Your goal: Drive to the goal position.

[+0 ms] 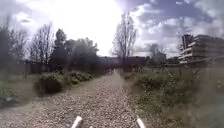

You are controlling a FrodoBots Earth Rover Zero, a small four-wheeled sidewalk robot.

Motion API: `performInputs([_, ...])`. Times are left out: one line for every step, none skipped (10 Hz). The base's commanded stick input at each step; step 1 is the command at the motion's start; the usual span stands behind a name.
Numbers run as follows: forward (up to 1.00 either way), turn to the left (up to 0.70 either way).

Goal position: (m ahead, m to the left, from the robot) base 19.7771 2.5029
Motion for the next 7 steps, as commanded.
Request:
performInputs([0.30, 0.00])
performInputs([0.30, 0.00])
performInputs([0.30, 0.00])
performInputs([0.30, 0.00])
performInputs([0.30, 0.00])
performInputs([0.30, 0.00])
performInputs([0.30, 0.00])
